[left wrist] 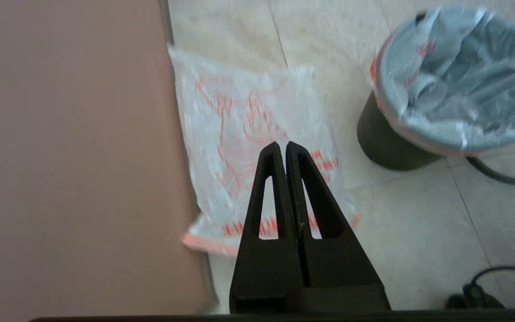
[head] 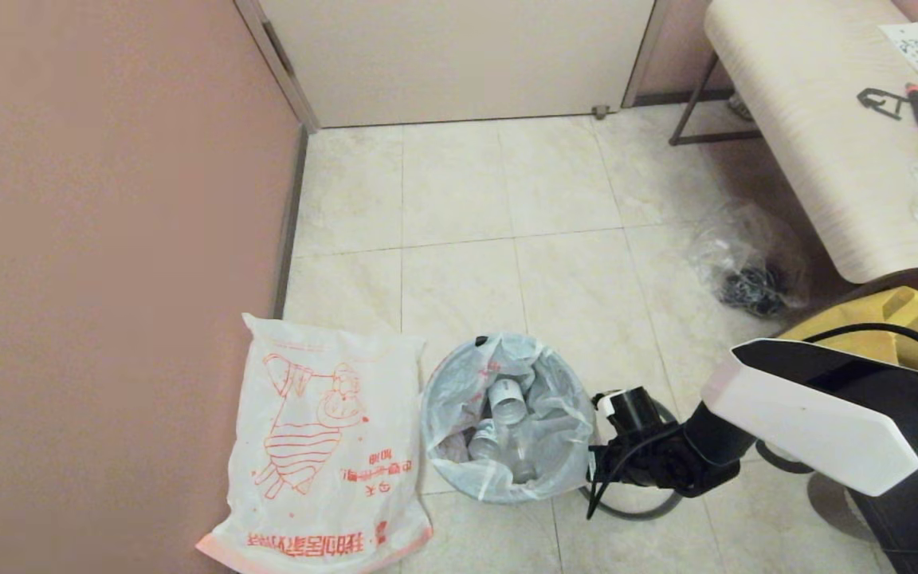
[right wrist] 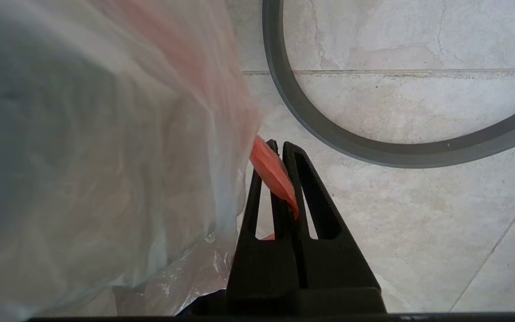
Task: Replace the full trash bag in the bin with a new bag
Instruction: Place the trash bag on the floor
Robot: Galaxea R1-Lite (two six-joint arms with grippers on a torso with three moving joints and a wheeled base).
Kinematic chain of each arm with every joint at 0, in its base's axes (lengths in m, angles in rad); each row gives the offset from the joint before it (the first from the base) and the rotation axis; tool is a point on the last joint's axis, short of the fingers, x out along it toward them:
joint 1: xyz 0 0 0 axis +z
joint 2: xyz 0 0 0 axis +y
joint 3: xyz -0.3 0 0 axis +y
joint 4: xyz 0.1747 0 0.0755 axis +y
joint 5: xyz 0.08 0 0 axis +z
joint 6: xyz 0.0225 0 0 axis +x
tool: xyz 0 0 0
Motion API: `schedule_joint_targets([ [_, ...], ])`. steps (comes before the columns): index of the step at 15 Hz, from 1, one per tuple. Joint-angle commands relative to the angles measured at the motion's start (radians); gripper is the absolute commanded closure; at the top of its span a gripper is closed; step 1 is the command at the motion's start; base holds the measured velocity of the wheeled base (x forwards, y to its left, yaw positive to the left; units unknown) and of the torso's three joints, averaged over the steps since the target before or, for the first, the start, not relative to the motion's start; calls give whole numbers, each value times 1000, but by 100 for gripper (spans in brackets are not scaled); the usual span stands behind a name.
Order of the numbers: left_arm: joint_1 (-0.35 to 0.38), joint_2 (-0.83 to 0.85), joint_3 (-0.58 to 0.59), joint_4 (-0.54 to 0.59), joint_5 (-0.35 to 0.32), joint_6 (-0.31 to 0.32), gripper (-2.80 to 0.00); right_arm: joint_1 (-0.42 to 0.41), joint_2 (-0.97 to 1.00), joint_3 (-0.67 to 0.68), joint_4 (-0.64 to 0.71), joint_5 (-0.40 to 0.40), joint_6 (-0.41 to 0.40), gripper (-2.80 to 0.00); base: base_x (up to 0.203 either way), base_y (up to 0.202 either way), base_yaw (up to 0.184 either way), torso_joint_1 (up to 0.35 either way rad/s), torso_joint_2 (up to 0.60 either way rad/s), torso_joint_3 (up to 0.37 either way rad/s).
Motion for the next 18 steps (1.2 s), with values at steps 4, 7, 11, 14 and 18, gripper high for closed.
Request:
schedule_joint_targets([
  [4, 2, 479, -297, -66, -89, 89, 0, 1, 2, 0, -3, -1, 1, 0, 0, 0, 0, 0, 0, 0],
  [7, -127, 863, -414, -101, -115, 195, 0, 18, 3, 0, -3, 1, 0, 0, 0, 0, 0, 0, 0, 0],
  [11, -390, 1439, -579, -186, 22, 124, 0, -3, 3, 0, -3, 1, 2, 0, 0, 0, 0, 0, 0, 0],
  [14, -471, 1800, -734, -271, 81, 64, -280, -3, 3, 0, -3, 2, 1, 0, 0, 0, 0, 0, 0, 0],
  [18, -522, 2081, -946, -363, 139, 8, -280, -3, 5, 0, -3, 2, 0, 0, 0, 0, 0, 0, 0, 0],
])
